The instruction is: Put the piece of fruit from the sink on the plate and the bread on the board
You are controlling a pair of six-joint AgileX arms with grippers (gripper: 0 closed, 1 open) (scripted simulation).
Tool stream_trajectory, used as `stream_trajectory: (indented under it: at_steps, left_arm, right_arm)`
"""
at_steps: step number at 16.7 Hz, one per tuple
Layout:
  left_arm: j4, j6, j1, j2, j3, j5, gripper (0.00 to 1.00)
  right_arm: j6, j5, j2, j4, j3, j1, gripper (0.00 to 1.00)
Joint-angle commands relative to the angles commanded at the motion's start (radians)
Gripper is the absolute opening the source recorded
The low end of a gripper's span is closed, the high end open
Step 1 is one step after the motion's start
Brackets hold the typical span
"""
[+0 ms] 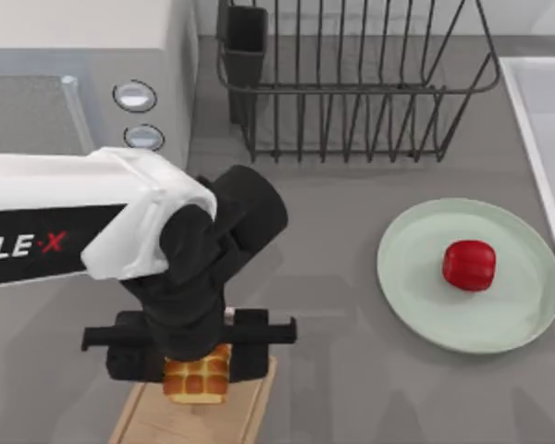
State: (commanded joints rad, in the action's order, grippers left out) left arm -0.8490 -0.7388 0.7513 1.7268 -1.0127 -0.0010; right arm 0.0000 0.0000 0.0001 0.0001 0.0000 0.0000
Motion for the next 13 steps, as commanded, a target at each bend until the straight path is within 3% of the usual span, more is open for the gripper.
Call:
stream_trajectory:
  at_steps: [7, 13]
  left_arm:
    - [0.03, 0.0, 0.001, 0.011, 0.018, -0.001, 0.0]
    - [0.03, 0.0, 0.001, 0.011, 0.018, -0.001, 0.45]
  right_arm:
    - [0.0, 0.0, 0.0, 0.0, 0.0, 0.0, 1.0]
    - [0.0, 0.0, 0.0, 0.0, 0.0, 0.0, 1.0]
